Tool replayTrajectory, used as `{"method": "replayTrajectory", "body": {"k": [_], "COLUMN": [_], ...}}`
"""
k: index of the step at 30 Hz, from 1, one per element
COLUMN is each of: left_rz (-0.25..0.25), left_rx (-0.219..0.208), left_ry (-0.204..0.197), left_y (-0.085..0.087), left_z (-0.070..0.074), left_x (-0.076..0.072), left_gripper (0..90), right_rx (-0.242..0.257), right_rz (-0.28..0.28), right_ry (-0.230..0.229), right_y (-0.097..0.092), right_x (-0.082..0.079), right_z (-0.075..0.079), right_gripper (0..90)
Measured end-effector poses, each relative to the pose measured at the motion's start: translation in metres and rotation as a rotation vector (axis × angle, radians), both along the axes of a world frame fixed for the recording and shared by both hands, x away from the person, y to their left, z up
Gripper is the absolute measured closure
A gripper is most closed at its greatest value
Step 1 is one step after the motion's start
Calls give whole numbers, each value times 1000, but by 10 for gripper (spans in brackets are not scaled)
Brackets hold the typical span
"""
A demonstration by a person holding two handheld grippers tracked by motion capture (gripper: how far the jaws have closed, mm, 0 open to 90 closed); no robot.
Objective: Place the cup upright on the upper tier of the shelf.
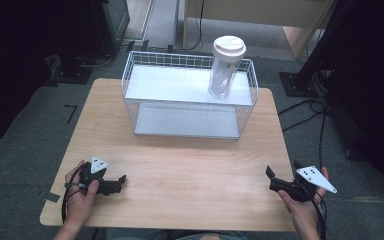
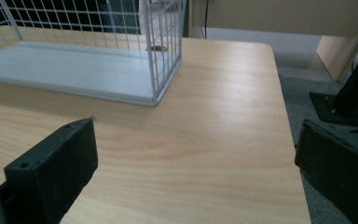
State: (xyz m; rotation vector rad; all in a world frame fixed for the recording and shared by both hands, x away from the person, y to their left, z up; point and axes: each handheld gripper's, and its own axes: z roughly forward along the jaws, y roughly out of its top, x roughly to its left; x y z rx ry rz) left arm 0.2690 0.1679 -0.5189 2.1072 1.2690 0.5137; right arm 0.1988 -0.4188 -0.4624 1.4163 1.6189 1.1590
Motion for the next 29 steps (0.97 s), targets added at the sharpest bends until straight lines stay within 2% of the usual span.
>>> {"method": "replayTrajectory", "body": {"k": [4,6,8,10,14,22,24,25,29], "left_rz": [0,0,0,0,0,0,0,0,1], "left_rx": [0,0,0,1,0,1,0,0,1], "left_ry": [0,0,0,0,0,0,0,0,0], "left_y": [0,0,0,0,0,0,0,0,0], "left_z": [0,0,0,0,0,0,0,0,0], "left_x": [0,0,0,0,0,0,0,0,0], "left_gripper": [0,0,0,0,0,0,0,0,0], "right_rx": [-9,-21,-34,-17,-56,-107,-115,-88,-82], "right_rz": [-28,-71,-151,-151,-167,-152,-133,-106,-100], "right_ry": [43,75,143,180,270,333,377,393,400], "right_y": [-8,-12,-15,-18,-17,-11,-10,-11,-11], "right_x": [-6,-7,-5,-6,-5,-2,-1,0,0], "right_z": [-19,-29,-38,-46,-59,-62,-64,-64,-64], "right_gripper": [0,0,0,0,0,0,0,0,0]}}
